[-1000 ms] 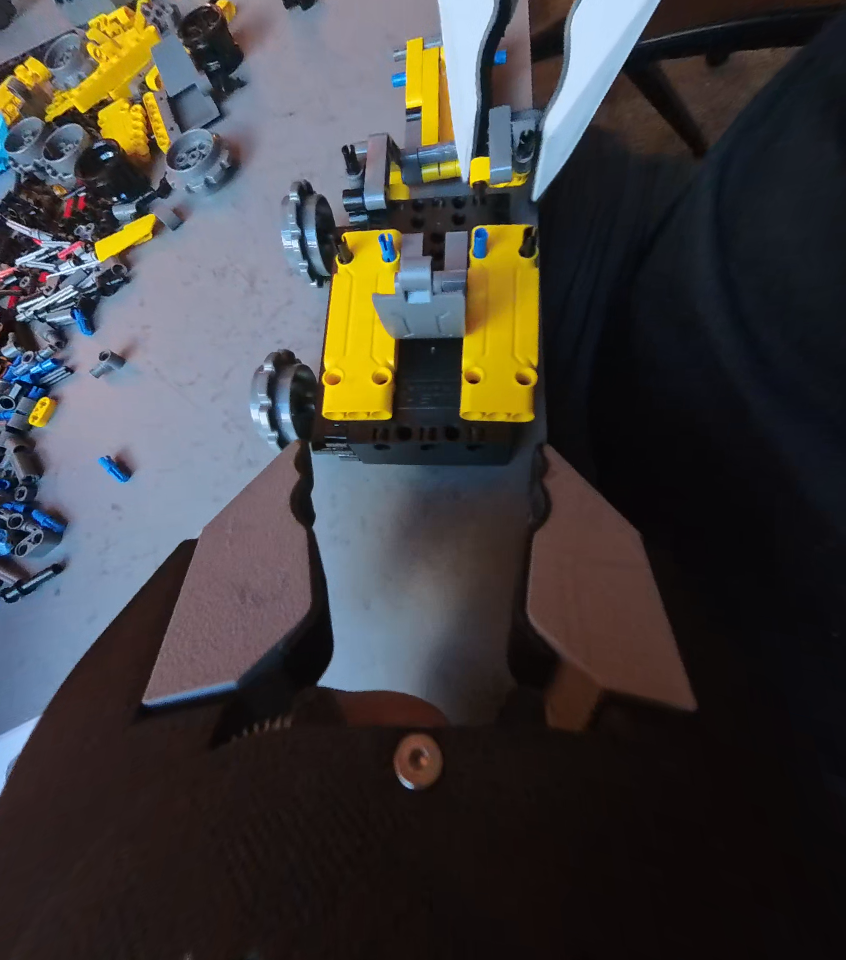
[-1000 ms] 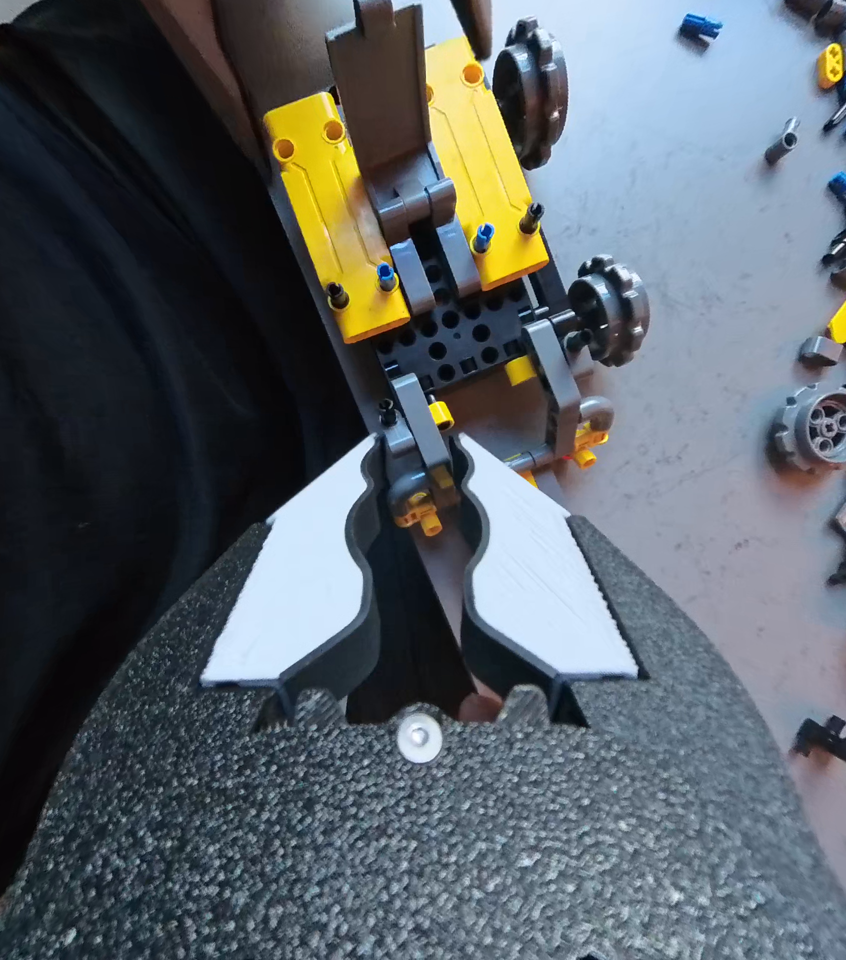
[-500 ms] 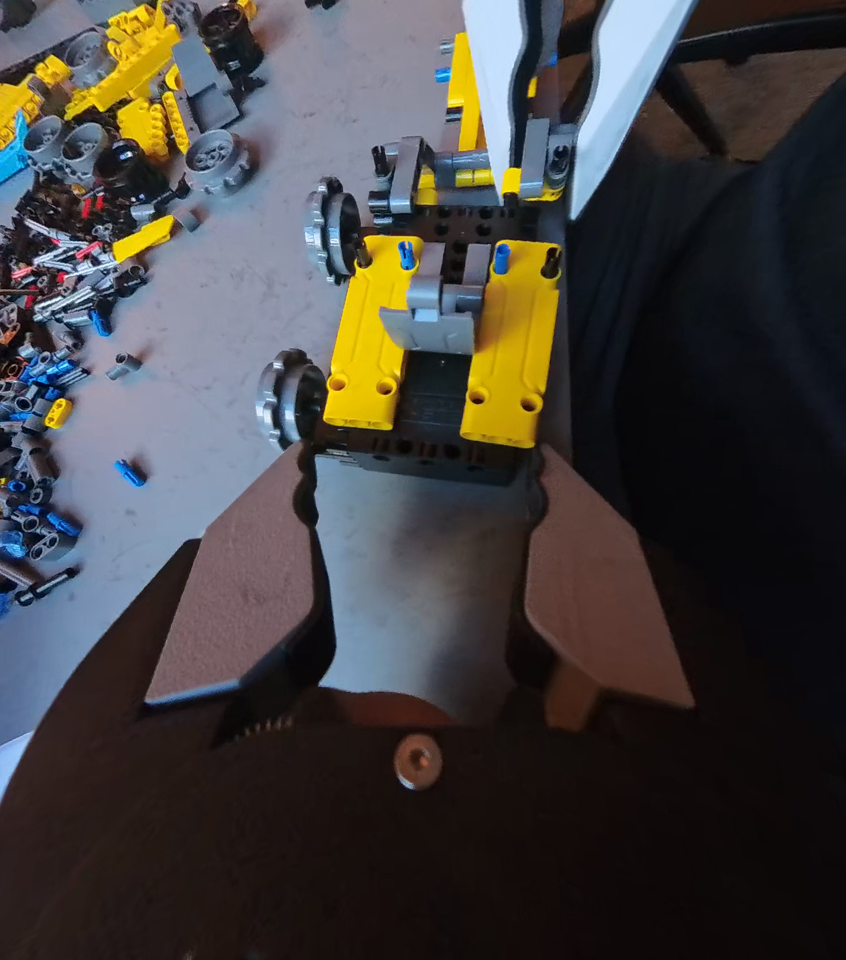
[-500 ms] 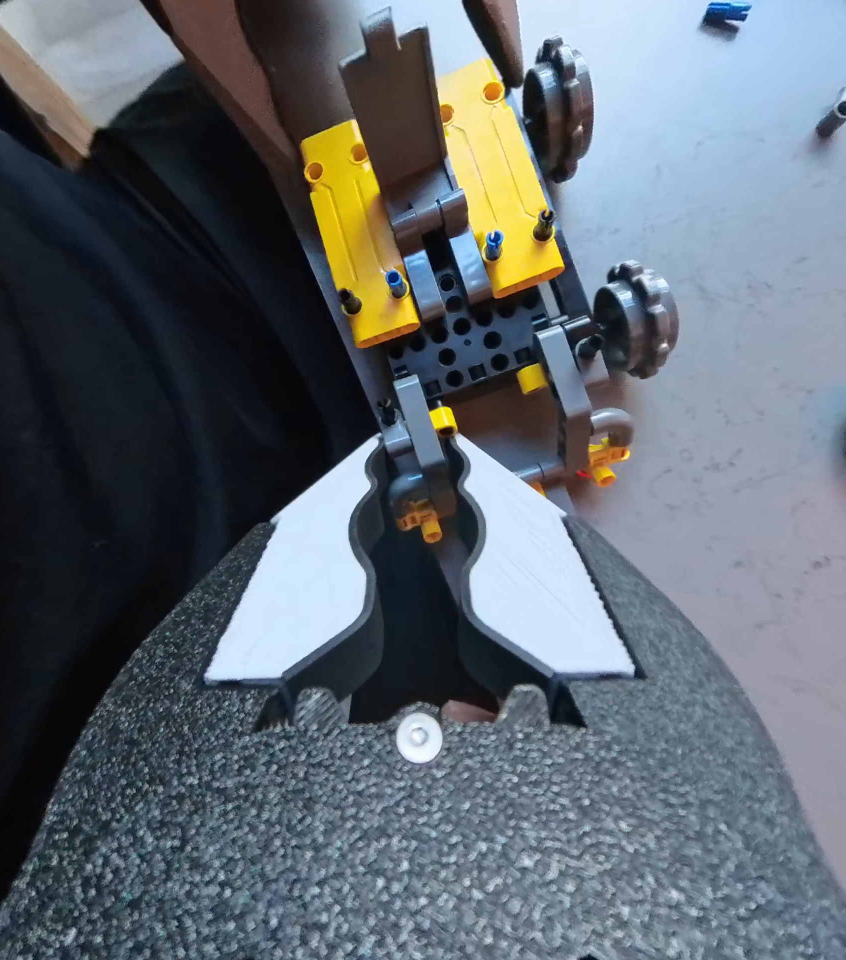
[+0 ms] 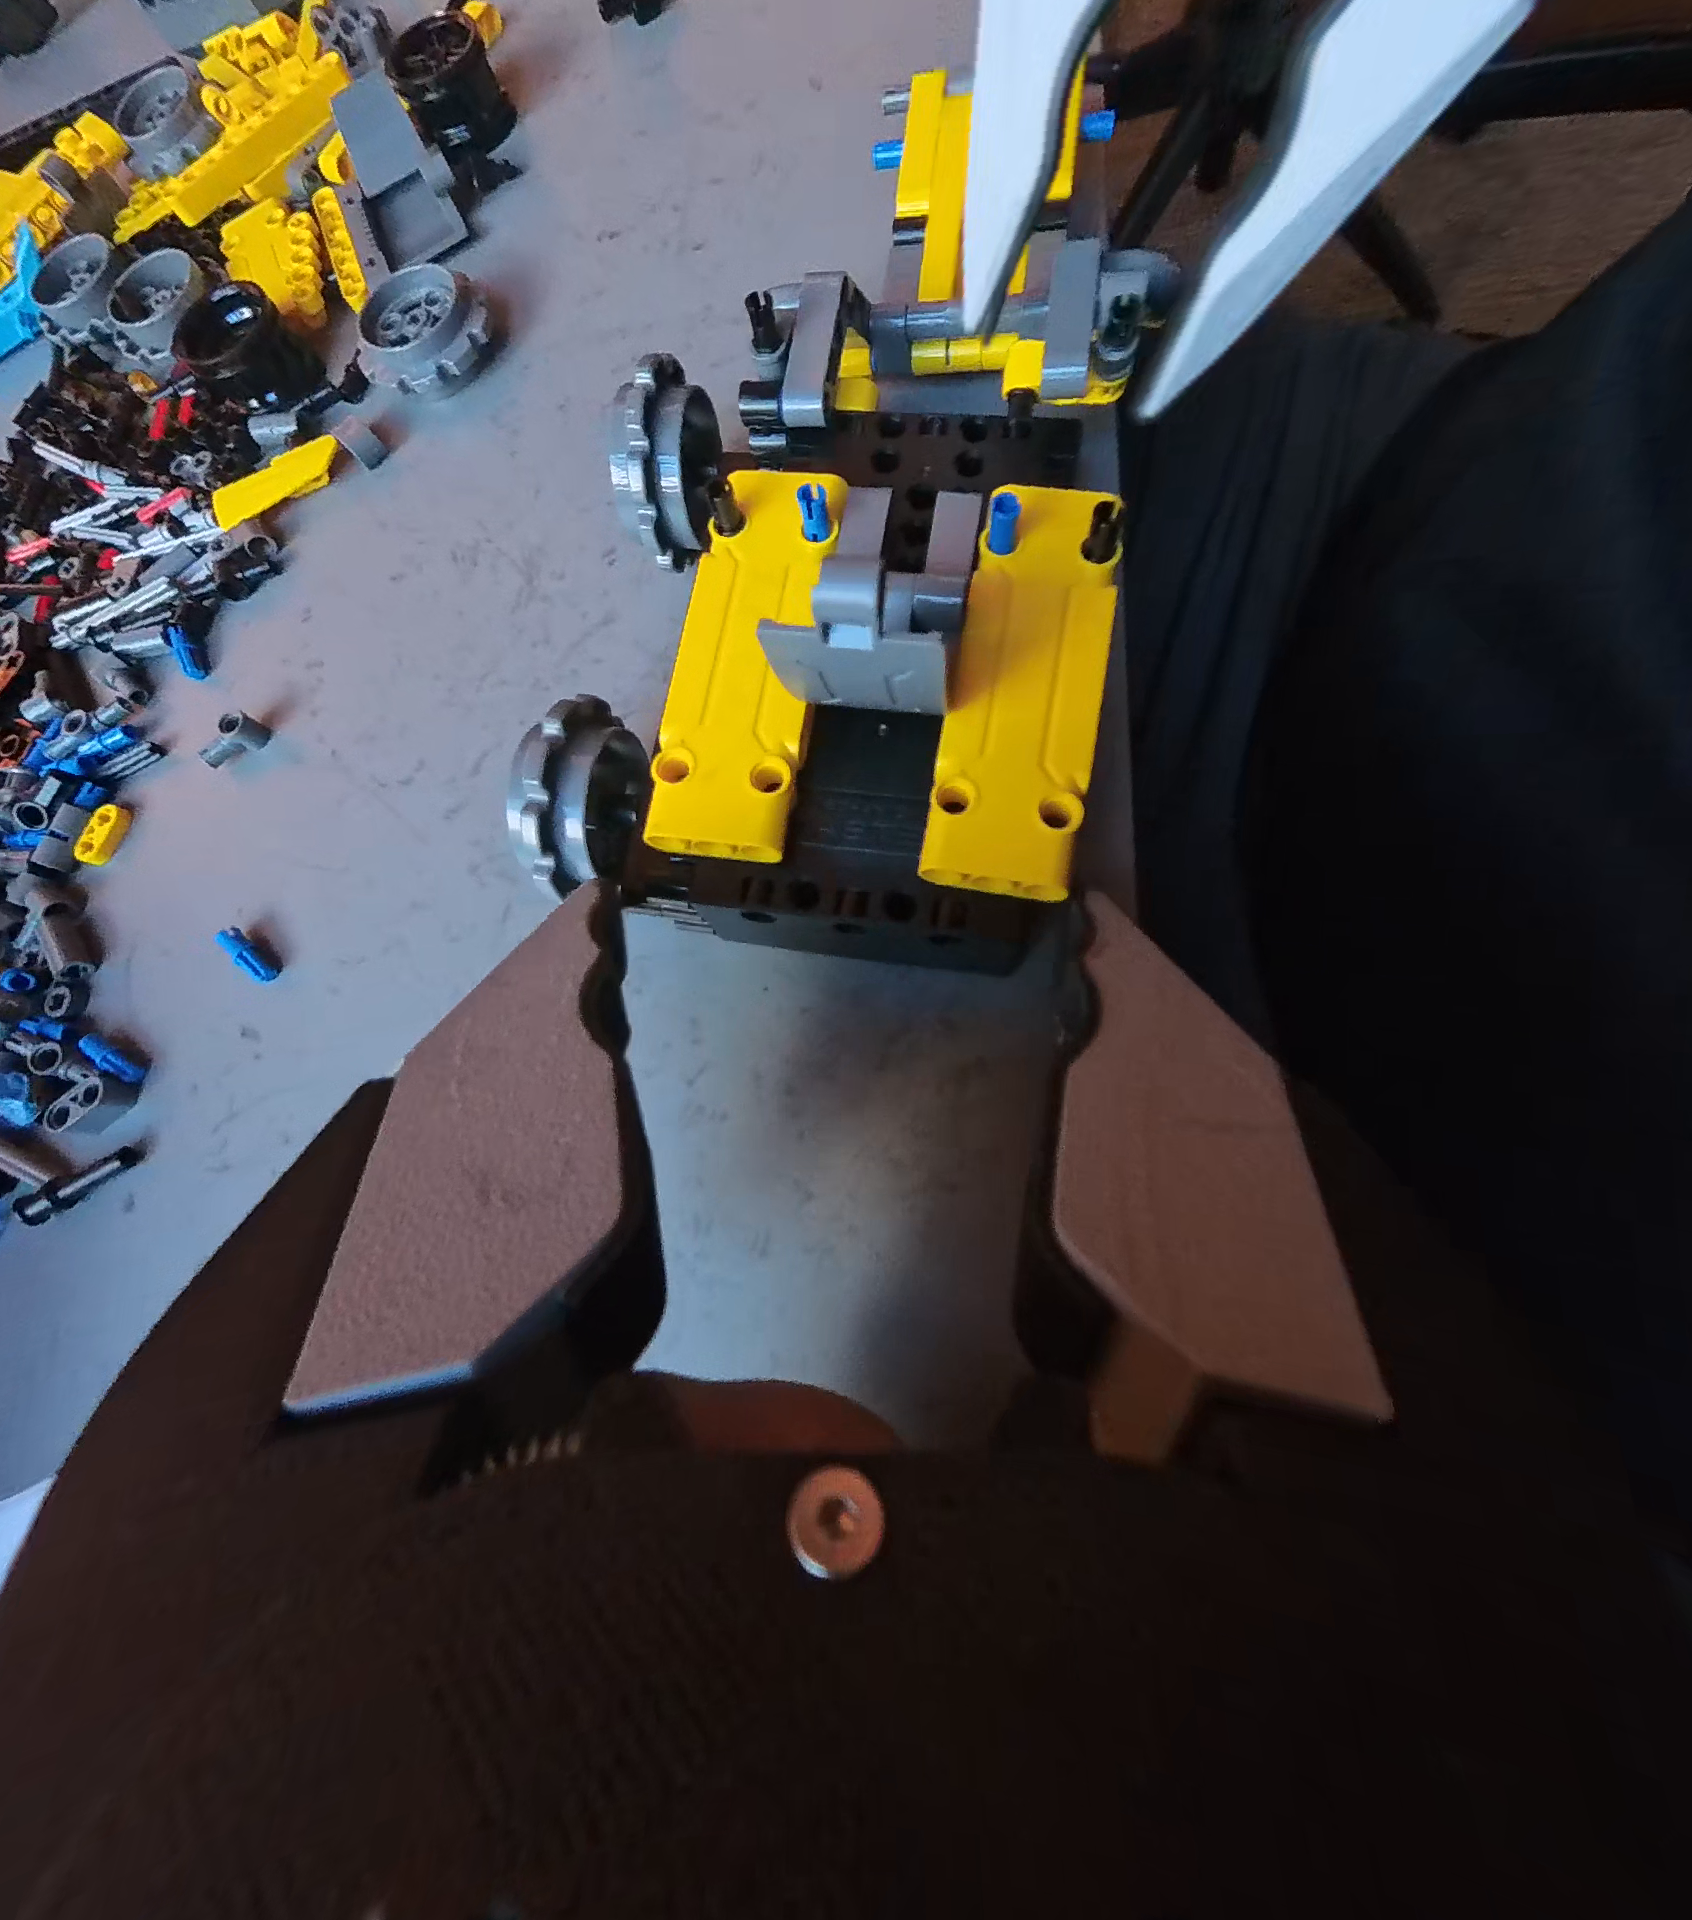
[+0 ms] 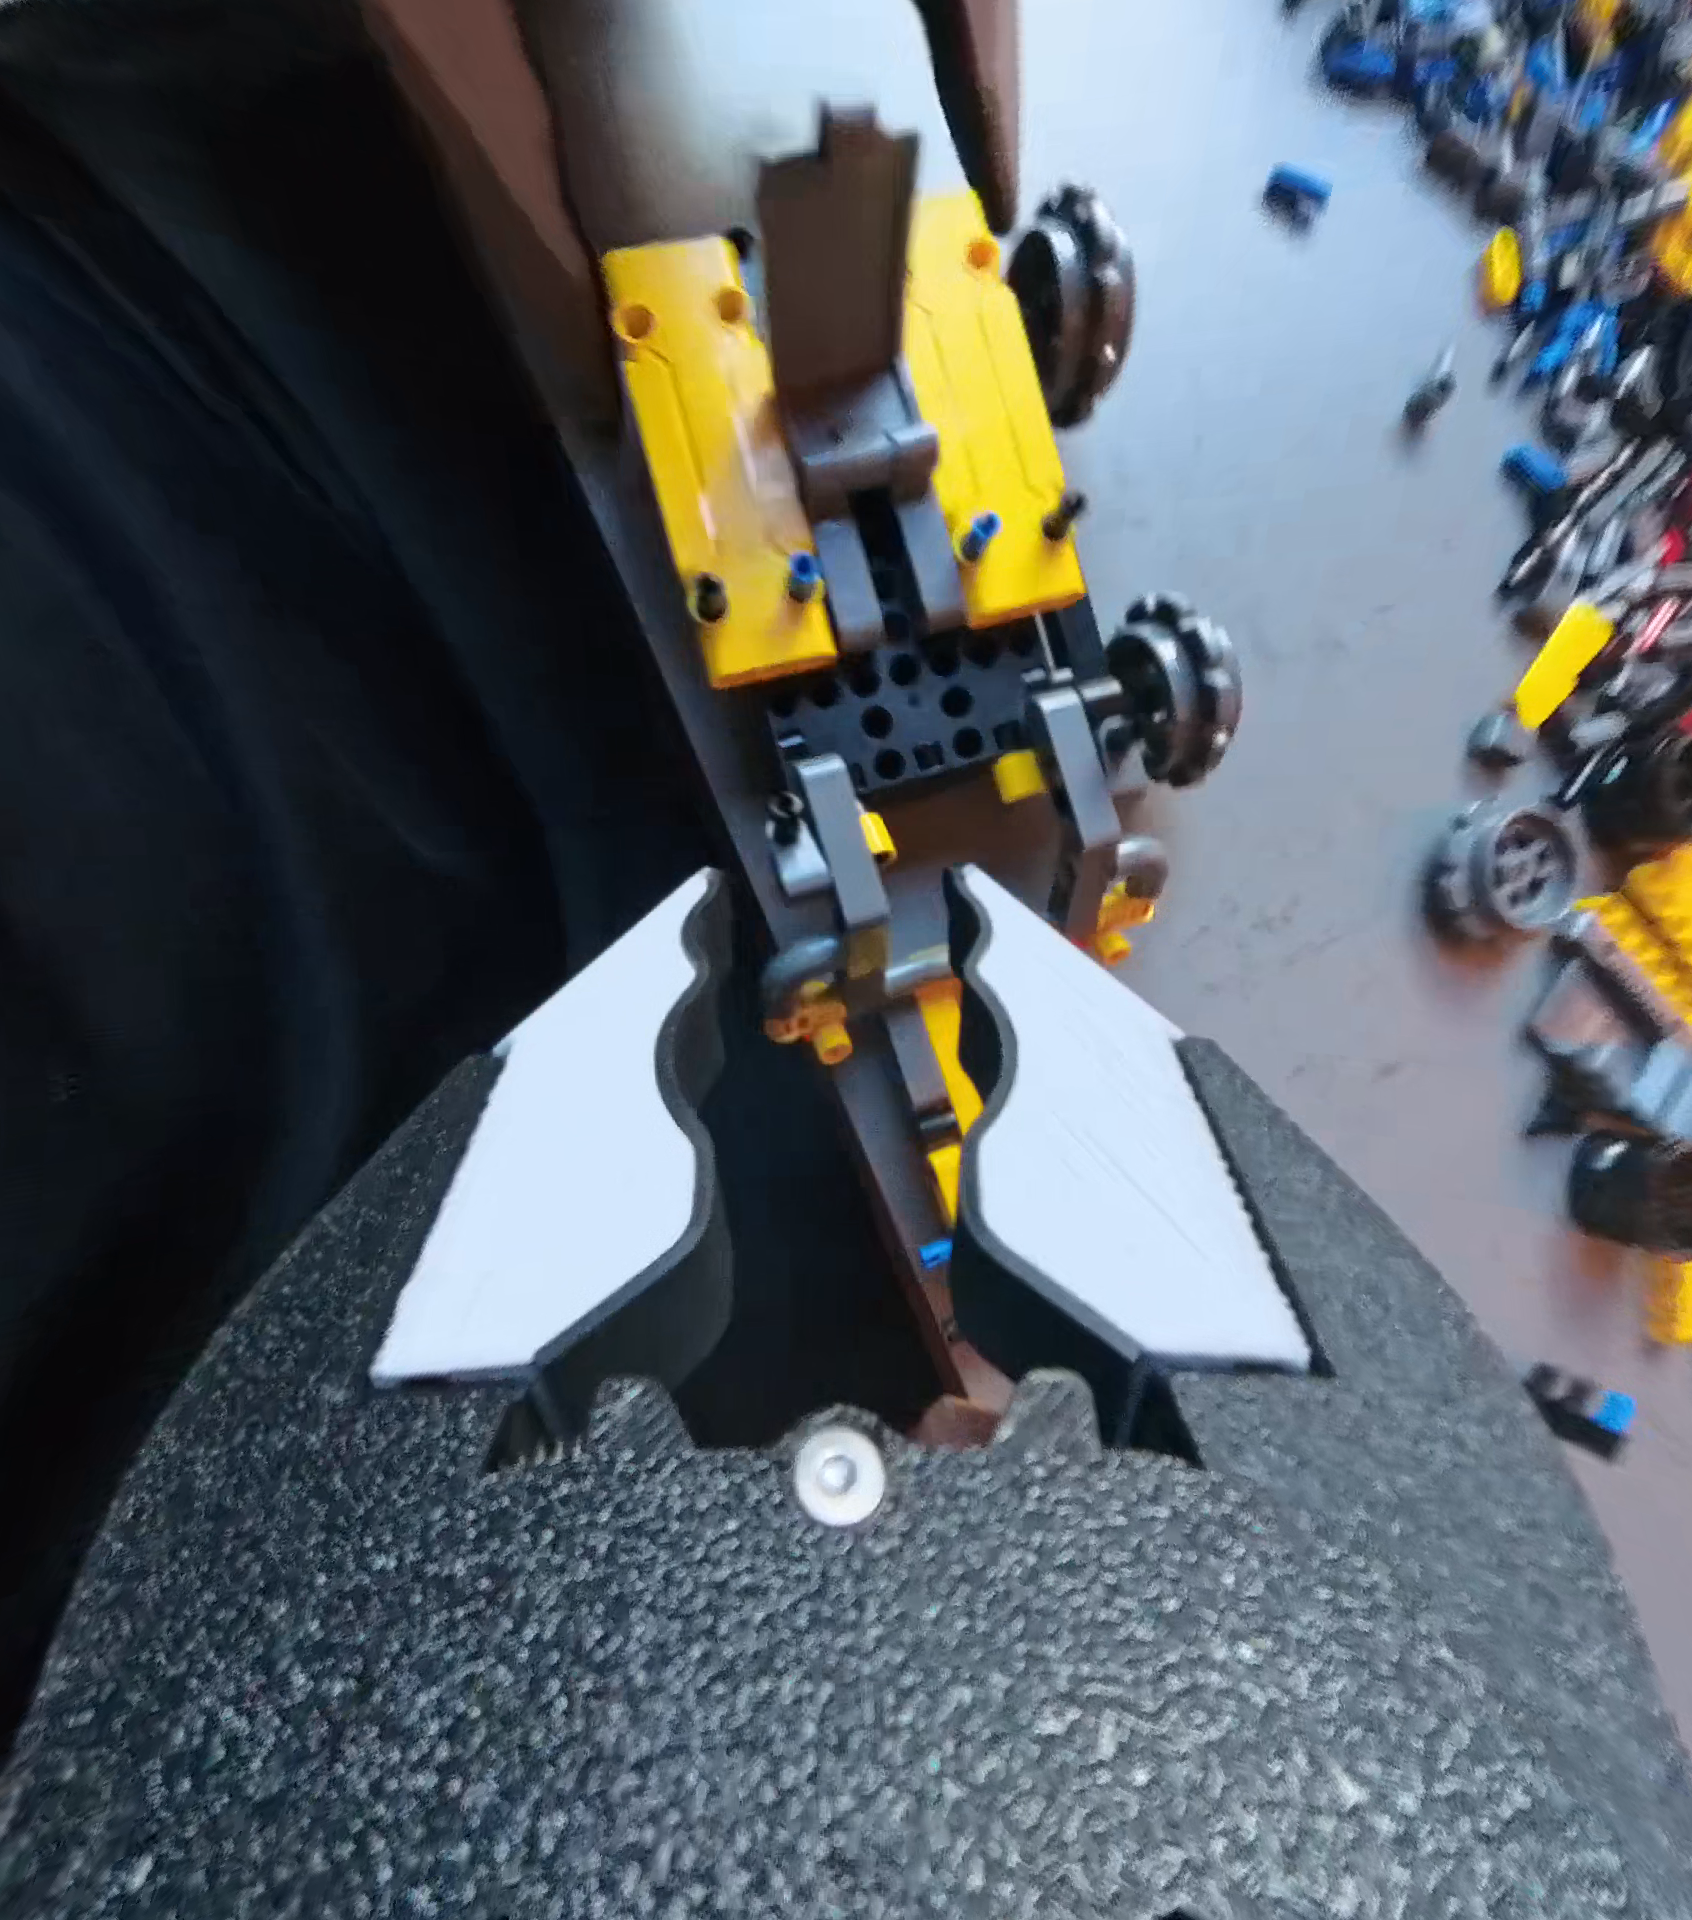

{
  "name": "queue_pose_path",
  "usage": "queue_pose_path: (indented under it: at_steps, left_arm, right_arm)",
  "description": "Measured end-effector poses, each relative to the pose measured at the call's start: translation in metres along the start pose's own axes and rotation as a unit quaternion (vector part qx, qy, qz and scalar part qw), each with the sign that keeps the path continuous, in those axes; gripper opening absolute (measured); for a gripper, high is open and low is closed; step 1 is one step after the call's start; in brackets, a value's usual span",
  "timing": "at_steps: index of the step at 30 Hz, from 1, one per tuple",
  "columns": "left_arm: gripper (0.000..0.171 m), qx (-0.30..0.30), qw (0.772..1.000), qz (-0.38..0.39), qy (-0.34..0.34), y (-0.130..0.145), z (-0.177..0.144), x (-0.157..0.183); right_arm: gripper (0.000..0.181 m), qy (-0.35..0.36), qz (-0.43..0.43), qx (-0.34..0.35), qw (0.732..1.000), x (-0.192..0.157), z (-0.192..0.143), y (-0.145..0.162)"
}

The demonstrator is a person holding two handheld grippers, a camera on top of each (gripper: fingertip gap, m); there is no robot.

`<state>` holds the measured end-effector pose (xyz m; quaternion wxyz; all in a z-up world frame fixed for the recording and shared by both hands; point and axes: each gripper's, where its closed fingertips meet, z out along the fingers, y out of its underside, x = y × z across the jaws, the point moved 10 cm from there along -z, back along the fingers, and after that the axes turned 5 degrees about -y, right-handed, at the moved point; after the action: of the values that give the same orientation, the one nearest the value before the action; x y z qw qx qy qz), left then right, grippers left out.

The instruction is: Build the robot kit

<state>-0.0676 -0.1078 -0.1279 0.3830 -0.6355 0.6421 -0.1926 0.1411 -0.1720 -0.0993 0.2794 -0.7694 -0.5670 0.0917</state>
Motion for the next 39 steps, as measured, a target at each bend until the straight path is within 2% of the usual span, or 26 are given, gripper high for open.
queue_pose_path:
  at_steps: [3,6,10,12,14,17,20,23,25,26,28,31,36,39]
  left_arm:
    - [0.085,-0.001,1.000,0.001,0.005,-0.001,0.001,-0.001]
    - [0.083,0.015,1.000,0.001,-0.008,-0.002,-0.005,-0.001]
    - [0.092,0.018,0.999,0.000,-0.035,-0.004,-0.008,-0.001]
    - [0.098,0.008,0.998,0.032,-0.058,-0.007,-0.003,0.004]
    - [0.096,0.017,0.993,0.073,-0.087,-0.011,0.000,0.012]
    - [0.089,0.036,0.982,0.123,-0.139,-0.014,0.002,0.018]
    - [0.081,0.051,0.970,0.141,-0.189,-0.023,0.004,0.015]
    - [0.078,0.049,0.940,0.212,-0.262,-0.035,0.008,0.011]
    - [0.076,0.040,0.928,0.250,-0.275,-0.037,0.016,0.009]
    - [0.073,0.046,0.928,0.249,-0.273,-0.038,0.019,0.008]
    - [0.056,0.052,0.932,0.246,-0.261,-0.038,0.025,0.006]
    - [0.034,0.041,0.917,0.272,-0.287,-0.041,0.032,0.005]
    - [0.034,0.030,0.936,0.221,-0.273,-0.050,0.033,-0.001]
    - [0.033,0.034,0.952,0.182,-0.245,-0.055,0.026,-0.007]
  right_arm:
    - [0.031,0.059,-0.086,-0.046,0.994,-0.007,0.009,-0.003]
    - [0.025,0.101,-0.141,-0.067,0.982,-0.012,0.017,-0.001]
    - [0.024,0.126,-0.159,-0.058,0.977,-0.015,0.017,0.001]
    - [0.024,0.134,-0.159,-0.050,0.977,-0.016,0.016,0.000]
    - [0.024,0.131,-0.148,-0.035,0.980,-0.014,0.011,-0.003]
    - [0.024,0.093,-0.105,-0.010,0.990,-0.004,0.000,-0.007]
    - [0.025,0.035,-0.048,0.024,0.998,0.013,-0.012,-0.008]
    - [0.024,-0.033,-0.002,0.055,0.998,0.032,-0.023,-0.010]
    - [0.024,-0.068,0.019,0.076,0.995,0.044,-0.030,-0.012]
    - [0.024,-0.087,0.030,0.087,0.992,0.050,-0.032,-0.012]
    - [0.024,-0.114,0.051,0.104,0.987,0.062,-0.036,-0.011]
    - [0.024,-0.153,0.092,0.121,0.976,0.077,-0.034,-0.004]
    - [0.023,-0.195,0.138,0.136,0.961,0.097,-0.036,0.001]
    - [0.023,-0.193,0.154,0.135,0.960,0.106,-0.039,-0.005]
